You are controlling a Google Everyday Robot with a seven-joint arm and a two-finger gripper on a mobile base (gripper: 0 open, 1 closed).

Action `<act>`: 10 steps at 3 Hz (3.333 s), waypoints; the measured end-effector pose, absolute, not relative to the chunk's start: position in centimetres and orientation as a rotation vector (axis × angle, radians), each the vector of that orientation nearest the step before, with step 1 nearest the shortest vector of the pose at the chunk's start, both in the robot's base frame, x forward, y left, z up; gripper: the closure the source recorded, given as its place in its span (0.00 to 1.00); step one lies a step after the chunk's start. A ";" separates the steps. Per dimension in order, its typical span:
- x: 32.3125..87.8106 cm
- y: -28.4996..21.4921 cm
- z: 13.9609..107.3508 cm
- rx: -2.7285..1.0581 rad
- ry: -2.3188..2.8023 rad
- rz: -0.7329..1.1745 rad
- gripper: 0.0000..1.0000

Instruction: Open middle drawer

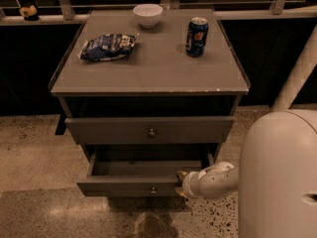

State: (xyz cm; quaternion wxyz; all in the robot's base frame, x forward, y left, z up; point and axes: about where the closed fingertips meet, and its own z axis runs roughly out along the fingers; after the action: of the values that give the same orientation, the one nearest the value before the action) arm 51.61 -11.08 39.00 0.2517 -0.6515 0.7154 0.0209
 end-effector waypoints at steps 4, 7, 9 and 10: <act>50.4 -11.2 39.0 -1.780 1.960 0.073 1.00; 49.8 -11.0 39.4 -1.758 1.984 0.095 1.00; 48.9 -11.4 38.9 -1.754 2.005 0.108 1.00; 48.9 -11.3 39.0 -1.754 2.005 0.108 1.00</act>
Offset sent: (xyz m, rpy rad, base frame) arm -0.1859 -0.0233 -0.1411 -0.0261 0.1634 -0.0280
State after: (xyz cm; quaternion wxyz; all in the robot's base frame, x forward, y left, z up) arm 48.92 -11.27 39.02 0.2358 -0.6393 0.7309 0.0393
